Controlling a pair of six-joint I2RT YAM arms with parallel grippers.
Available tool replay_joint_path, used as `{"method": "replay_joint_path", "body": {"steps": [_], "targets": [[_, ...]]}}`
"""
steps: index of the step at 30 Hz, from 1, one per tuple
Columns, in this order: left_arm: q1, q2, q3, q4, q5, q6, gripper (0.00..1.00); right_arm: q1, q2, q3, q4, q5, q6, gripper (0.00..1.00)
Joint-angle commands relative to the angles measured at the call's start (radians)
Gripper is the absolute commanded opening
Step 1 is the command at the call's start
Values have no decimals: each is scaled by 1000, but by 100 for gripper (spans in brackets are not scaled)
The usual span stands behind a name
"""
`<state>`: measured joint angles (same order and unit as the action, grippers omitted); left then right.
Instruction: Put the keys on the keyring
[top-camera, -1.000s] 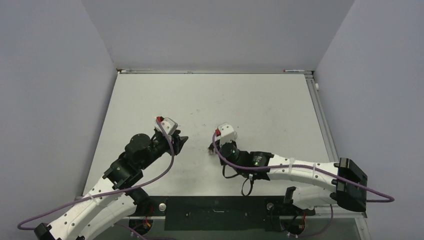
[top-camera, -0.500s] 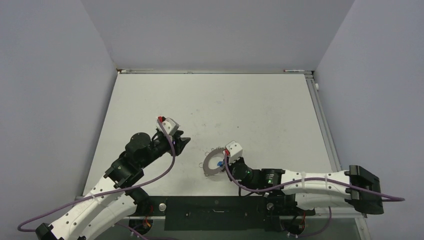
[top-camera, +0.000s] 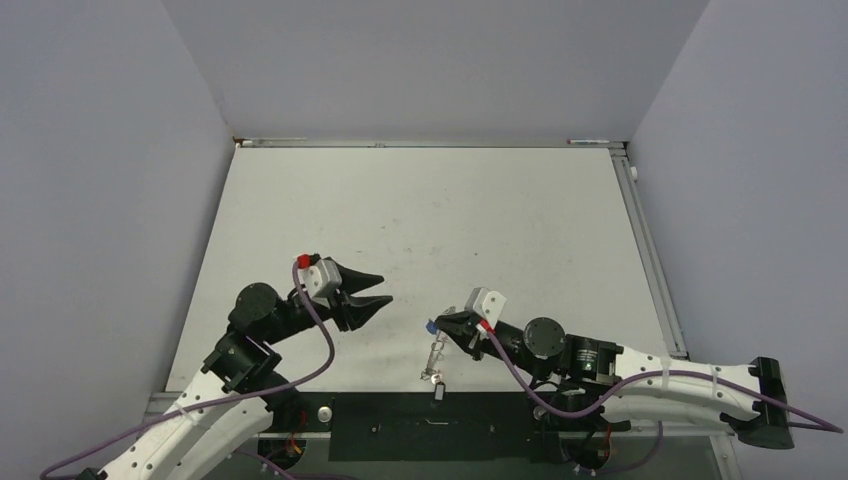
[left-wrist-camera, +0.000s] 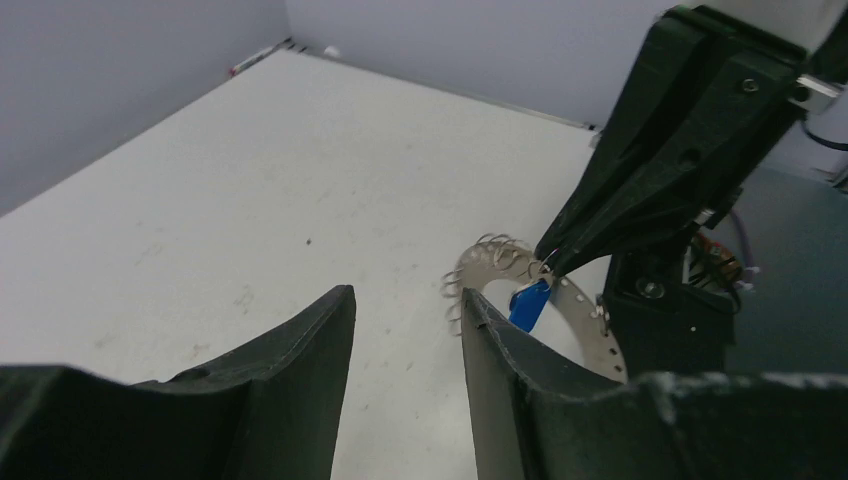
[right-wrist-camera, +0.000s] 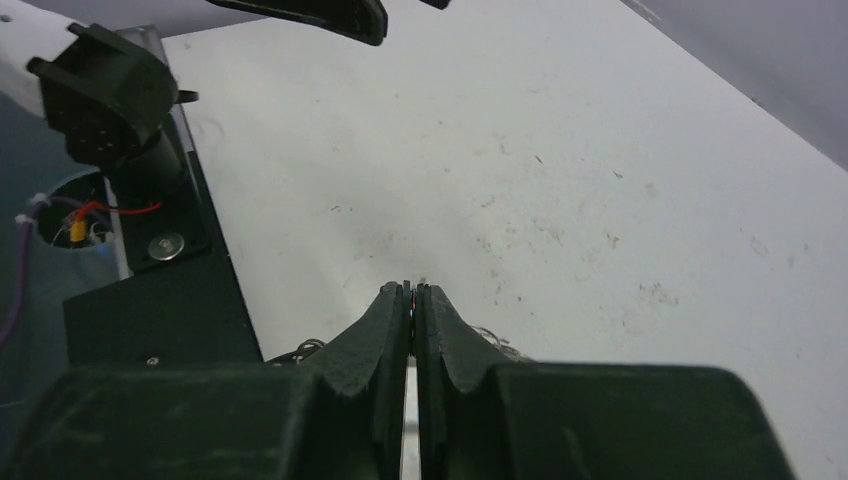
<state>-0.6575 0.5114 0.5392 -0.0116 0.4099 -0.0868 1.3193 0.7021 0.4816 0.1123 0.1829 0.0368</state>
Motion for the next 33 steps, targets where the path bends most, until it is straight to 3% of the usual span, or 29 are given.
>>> {"method": "replay_joint_path", "body": {"steps": [1, 6, 13, 18, 23, 33], "targets": [[12, -54, -39, 230, 240, -73, 41, -22, 0, 117, 38, -254, -114, 5], [16, -64, -55, 275, 296, -101, 43, -56, 10, 171, 27, -374, -153, 5], [16, -49, -73, 352, 421, -142, 59, -220, 46, 234, 46, -688, -131, 5], [16, -52, -117, 483, 473, -219, 59, -315, 77, 260, 101, -854, -89, 5], [16, -42, -119, 493, 433, -225, 58, -349, 106, 292, 153, -965, -47, 5], [16, -30, -137, 577, 419, -270, 53, -364, 168, 334, 272, -1077, 27, 5]]}}
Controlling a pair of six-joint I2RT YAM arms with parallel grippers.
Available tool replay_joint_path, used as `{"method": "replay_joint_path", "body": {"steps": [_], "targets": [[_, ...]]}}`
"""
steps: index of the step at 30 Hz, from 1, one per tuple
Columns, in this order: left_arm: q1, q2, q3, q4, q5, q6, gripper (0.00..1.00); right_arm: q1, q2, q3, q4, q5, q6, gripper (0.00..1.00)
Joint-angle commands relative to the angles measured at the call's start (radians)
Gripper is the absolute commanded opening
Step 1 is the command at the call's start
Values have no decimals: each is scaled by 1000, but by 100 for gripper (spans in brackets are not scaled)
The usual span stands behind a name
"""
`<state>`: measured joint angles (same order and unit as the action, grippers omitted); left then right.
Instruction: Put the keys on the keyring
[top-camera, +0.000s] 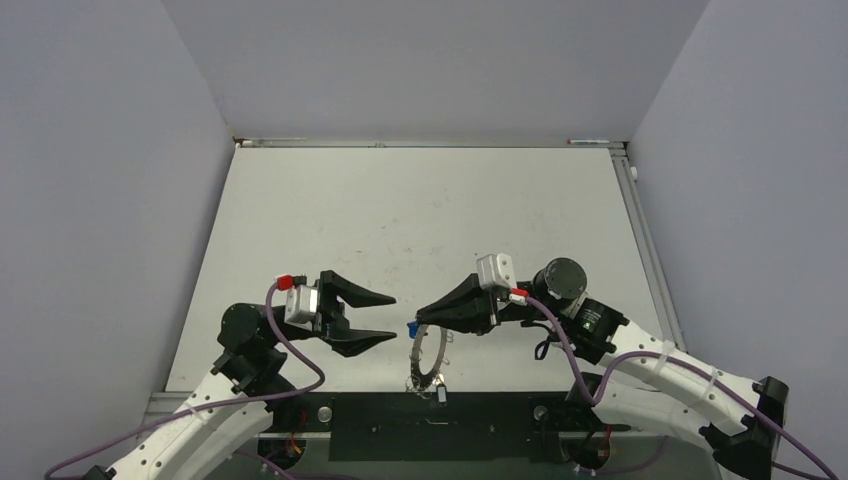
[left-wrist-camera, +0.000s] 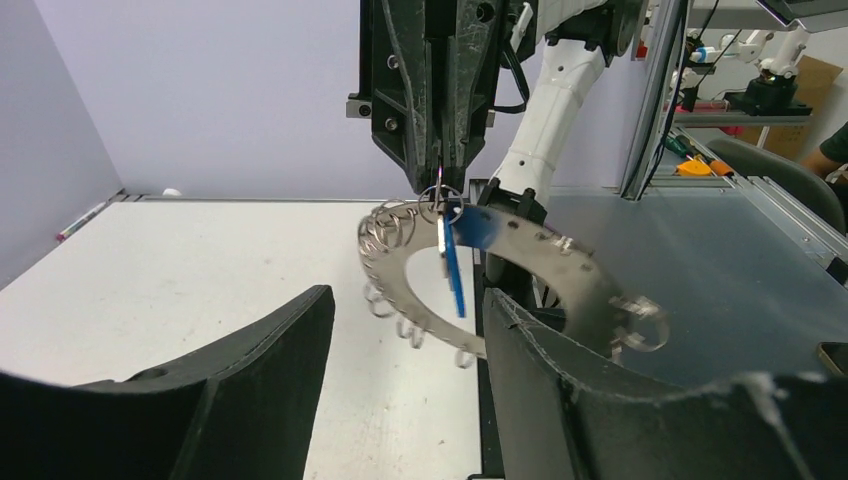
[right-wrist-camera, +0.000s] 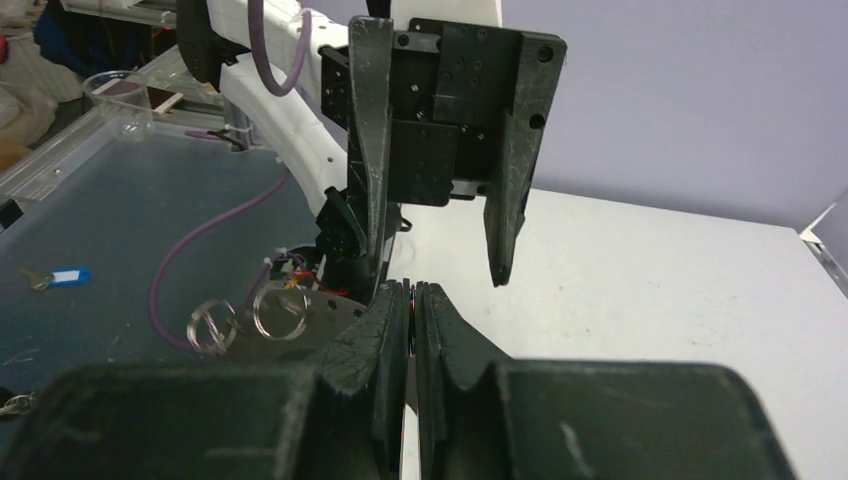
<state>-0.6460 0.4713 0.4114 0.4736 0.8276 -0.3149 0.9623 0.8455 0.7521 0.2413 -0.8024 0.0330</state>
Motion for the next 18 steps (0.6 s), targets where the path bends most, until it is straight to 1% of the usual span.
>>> {"method": "replay_joint_path", "body": {"steps": [1, 6, 10, 18], "targets": [[5, 11, -13, 106, 7, -52, 53, -8, 36, 67, 151, -101, 34, 5], [5, 20, -33, 208, 53, -123, 51, -10, 68, 77, 201, -144, 62, 5], [5, 29, -42, 271, 80, -172, 47, -10, 86, 86, 227, -158, 75, 5], [5, 42, -42, 265, 64, -175, 43, -12, 131, 100, 302, -179, 110, 5]]}}
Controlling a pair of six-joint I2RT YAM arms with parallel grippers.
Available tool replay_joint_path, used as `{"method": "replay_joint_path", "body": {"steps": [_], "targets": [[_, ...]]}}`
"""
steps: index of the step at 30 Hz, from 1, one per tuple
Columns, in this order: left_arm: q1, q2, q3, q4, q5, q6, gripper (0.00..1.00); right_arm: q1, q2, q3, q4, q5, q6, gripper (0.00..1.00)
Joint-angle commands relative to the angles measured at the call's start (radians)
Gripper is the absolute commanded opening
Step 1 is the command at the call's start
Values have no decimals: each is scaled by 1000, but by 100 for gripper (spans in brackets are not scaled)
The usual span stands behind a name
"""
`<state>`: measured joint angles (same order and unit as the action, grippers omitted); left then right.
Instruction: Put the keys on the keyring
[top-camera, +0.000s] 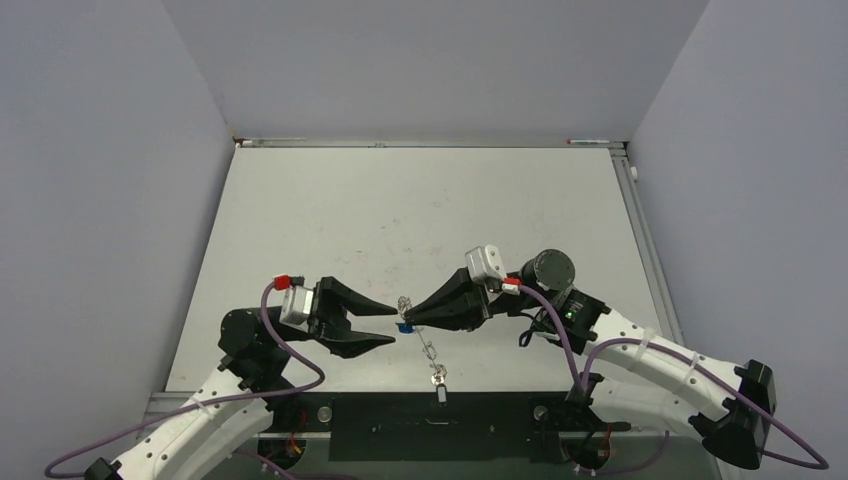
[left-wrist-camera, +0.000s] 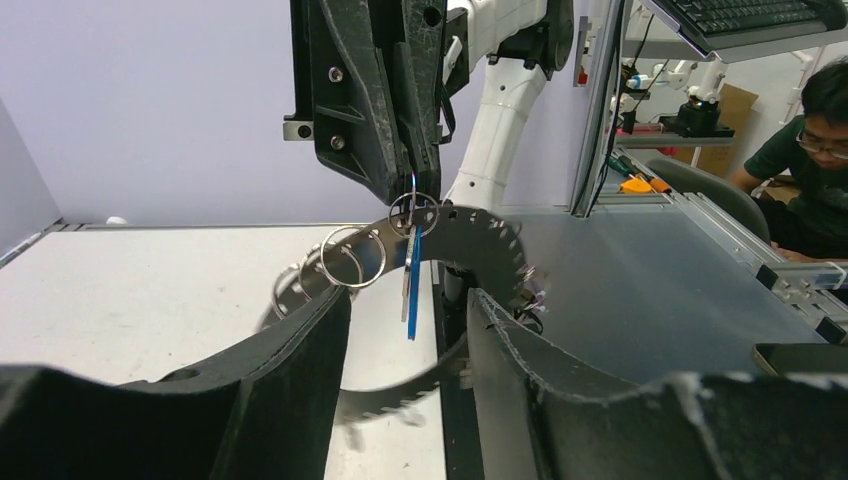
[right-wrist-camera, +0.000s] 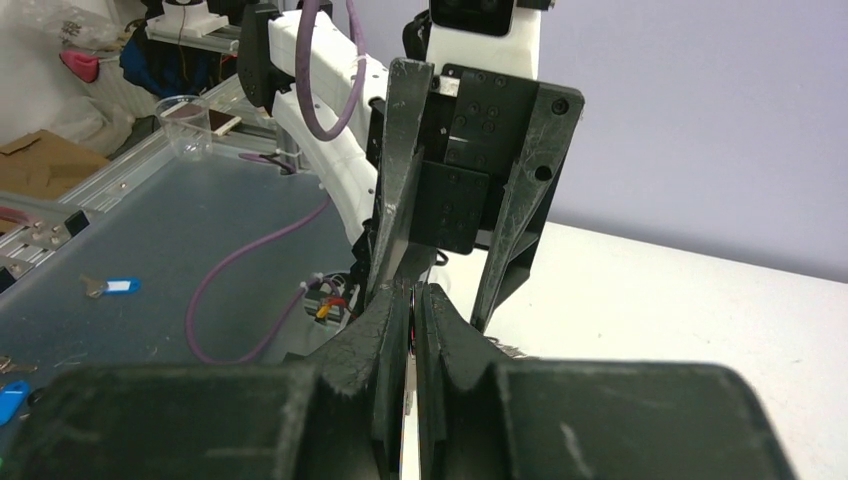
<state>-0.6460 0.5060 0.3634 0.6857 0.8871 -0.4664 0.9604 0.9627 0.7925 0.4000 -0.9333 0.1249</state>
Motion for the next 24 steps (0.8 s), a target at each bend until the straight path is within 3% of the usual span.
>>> {"method": "replay_joint_path", "body": {"steps": [1, 17, 21, 24], "targets": [[5, 7, 6, 60, 3, -29, 43, -9, 19, 60, 149, -49, 20, 5], [5, 25, -1, 103, -4, -63, 39, -10, 90, 65, 253, -49, 73, 5], [5, 20, -3, 103, -14, -62, 33, -9, 105, 59, 269, -38, 78, 5], [5, 19, -1, 98, -22, -59, 21, -8, 110, 50, 285, -37, 84, 5]]}}
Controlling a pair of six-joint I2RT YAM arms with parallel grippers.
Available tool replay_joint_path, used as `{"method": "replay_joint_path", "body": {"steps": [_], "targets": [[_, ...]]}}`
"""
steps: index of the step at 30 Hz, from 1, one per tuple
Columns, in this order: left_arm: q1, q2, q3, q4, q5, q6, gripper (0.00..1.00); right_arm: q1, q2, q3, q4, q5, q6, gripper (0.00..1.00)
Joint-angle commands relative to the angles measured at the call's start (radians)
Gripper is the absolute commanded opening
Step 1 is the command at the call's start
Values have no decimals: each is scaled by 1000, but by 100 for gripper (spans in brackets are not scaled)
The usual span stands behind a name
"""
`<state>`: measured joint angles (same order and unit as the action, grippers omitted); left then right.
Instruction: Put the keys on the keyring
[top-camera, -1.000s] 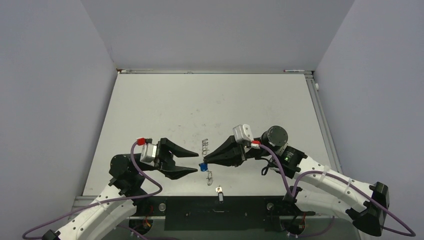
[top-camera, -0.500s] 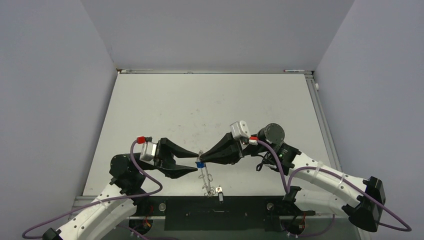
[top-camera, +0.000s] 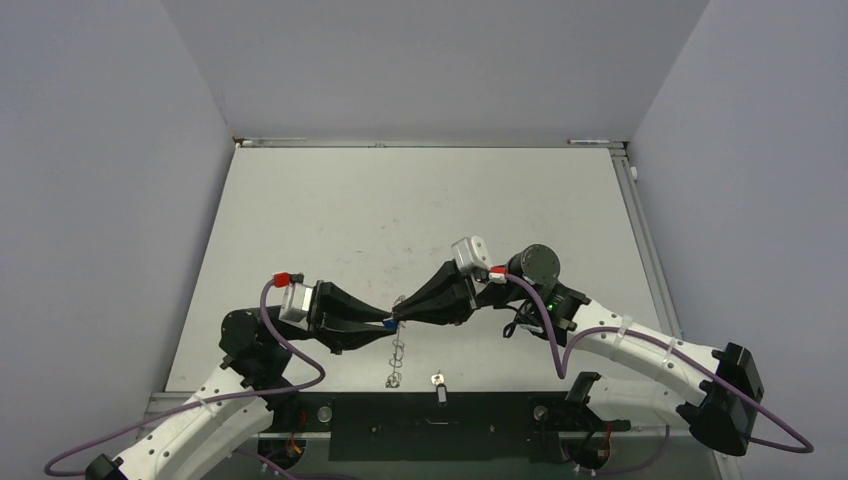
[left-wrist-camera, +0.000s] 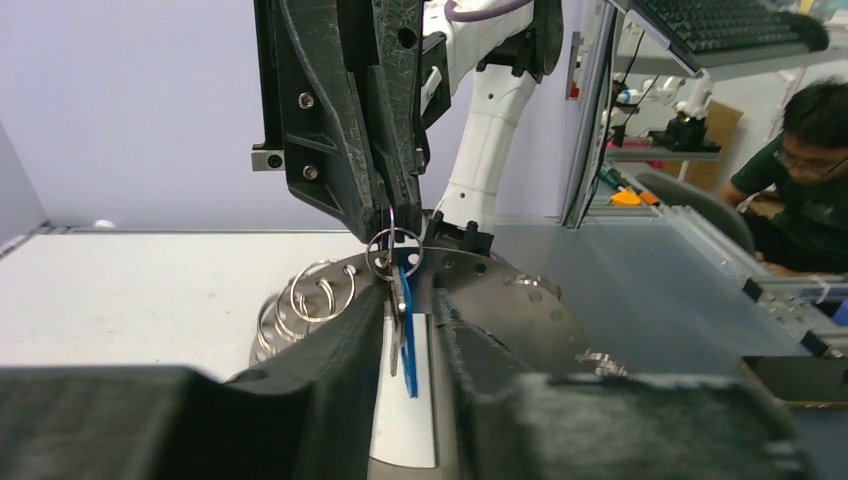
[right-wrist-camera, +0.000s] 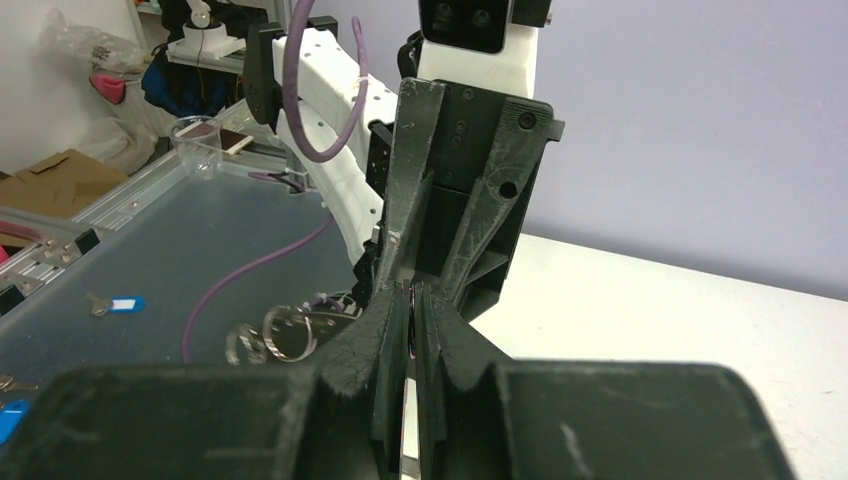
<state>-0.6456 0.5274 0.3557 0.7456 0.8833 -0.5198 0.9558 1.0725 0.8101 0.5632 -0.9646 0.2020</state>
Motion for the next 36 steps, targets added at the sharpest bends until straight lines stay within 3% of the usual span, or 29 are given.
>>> {"method": "replay_joint_path", "body": {"steps": [1, 3, 9, 22, 36], "targets": [[4, -3, 7, 35, -19, -1, 13, -3, 0, 27, 125, -5, 9, 5], [7, -14, 16, -4, -25, 33, 0, -3, -6, 21, 122, -3, 9, 5], [16, -72, 64, -247, -95, 207, 0, -6, -52, 5, 42, 20, -39, 5], [56, -117, 101, -371, -151, 301, 0, -13, -129, -17, -171, 115, -123, 5], [61, -101, 101, -386, -125, 317, 0, -20, -171, -72, -18, 255, -63, 5]]}}
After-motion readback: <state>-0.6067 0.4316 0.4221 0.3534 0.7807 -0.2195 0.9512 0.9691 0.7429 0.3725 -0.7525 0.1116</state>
